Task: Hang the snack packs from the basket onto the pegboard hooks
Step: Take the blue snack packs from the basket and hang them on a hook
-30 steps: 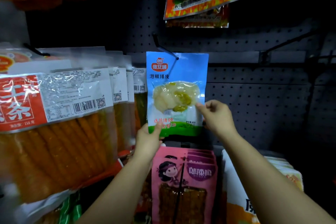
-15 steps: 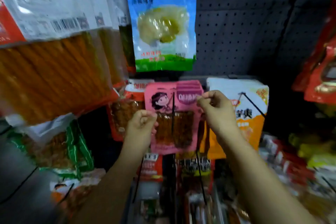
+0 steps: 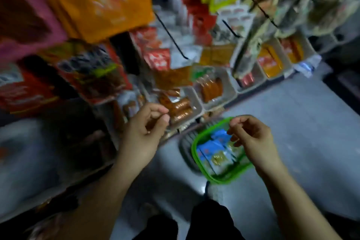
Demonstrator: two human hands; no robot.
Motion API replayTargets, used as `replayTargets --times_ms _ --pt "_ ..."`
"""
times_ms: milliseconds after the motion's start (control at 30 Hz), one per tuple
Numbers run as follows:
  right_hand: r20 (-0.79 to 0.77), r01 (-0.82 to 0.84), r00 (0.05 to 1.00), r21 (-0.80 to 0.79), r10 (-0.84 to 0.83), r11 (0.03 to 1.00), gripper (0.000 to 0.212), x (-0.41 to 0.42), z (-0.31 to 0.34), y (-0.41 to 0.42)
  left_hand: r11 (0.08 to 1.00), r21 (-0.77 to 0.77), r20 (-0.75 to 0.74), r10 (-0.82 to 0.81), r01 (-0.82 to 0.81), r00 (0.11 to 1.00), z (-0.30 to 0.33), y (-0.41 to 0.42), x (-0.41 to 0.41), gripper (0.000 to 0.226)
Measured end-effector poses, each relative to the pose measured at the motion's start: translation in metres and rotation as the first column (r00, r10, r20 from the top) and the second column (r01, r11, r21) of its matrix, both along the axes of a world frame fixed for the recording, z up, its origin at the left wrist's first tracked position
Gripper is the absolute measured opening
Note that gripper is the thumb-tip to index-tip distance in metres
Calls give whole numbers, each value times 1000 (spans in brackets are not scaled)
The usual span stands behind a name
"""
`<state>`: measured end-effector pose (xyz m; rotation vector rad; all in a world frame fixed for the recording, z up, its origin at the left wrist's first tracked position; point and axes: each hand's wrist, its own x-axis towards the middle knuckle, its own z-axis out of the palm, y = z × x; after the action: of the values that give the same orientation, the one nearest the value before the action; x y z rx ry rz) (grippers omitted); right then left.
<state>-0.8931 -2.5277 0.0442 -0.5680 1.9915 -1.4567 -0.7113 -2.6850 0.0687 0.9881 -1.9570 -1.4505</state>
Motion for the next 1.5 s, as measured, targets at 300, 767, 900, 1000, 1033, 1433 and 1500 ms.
replayTargets --times_ms 300,767,900,1000,1033,1433,1500 --pt "134 60 984 391 -122 918 19 -151 -226 90 960 278 239 -77 8 968 -255 91 -160 26" --pt "87 -304 892 842 444 446 73 -278 -653 90 683 548 675 -21 -482 738 -672 150 -254 78" --pt "44 -339 799 857 600 389 81 -272 -692 76 598 549 646 140 -584 751 -683 137 -253 79" --pt "-104 -259 803 826 587 500 57 -266 -688 84 579 575 650 106 -578 752 -675 138 -254 52" --pt "-133 -230 838 794 529 563 49 -267 -680 87 587 566 653 110 -579 749 -671 139 -253 41" --pt "-18 -393 741 799 671 455 45 -172 -638 89 426 660 574 245 -618 782 -660 125 -243 46" --pt "-120 -227 759 873 640 433 47 -185 -653 81 406 662 585 244 -630 773 -666 124 -240 48"
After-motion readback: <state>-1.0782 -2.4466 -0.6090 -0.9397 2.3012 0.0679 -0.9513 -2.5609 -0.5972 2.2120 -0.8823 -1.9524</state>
